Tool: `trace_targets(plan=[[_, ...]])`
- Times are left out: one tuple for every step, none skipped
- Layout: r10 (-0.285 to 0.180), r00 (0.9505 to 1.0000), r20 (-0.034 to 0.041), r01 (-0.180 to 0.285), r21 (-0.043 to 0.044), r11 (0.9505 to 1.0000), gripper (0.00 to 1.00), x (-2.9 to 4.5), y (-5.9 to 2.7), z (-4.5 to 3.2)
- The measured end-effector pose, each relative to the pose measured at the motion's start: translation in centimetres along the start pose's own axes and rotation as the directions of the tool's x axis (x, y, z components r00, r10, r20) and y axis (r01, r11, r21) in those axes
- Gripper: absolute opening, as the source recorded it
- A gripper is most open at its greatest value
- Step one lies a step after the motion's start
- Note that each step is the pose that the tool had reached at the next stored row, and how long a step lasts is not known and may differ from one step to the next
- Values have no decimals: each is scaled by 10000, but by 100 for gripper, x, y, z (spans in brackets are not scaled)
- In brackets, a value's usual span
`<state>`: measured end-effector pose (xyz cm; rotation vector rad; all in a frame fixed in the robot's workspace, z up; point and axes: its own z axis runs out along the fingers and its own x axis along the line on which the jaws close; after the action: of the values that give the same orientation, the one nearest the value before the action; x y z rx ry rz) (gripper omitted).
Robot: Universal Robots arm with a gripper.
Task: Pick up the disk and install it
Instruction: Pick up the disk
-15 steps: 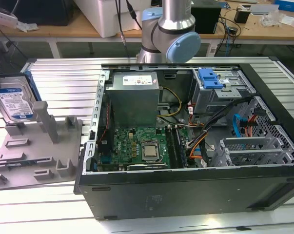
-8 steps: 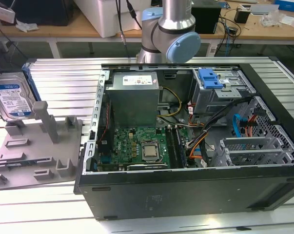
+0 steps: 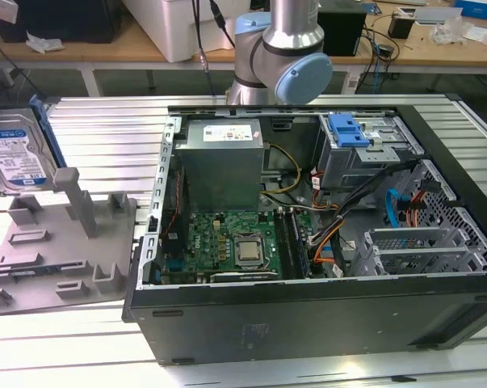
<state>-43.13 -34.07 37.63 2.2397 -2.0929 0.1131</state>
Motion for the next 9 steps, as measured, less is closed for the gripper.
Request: trace_targets(plan=[[0, 10000, -13, 0, -1, 10000, 36, 2, 0, -18], [0, 10000, -27, 0, -2, 10000, 36, 4, -1, -38], [-1, 10000, -41, 1, -4, 10000, 36, 6, -1, -56], [-1, 10000, -56, 1, -5, 10000, 36, 8, -2, -76], [-1, 10000, -69, 1, -5, 10000, 36, 10, -3, -96], [-1, 10000, -79, 1, -6, 10000, 36, 12, -4, -112], [-1, 10000, -97, 1, -7, 10000, 36, 15, -7, -141], [-1, 9999, -112, 1, -8, 10000, 36, 18, -9, -165], [-1, 9999, -121, 1, -9, 10000, 36, 19, -10, -182]])
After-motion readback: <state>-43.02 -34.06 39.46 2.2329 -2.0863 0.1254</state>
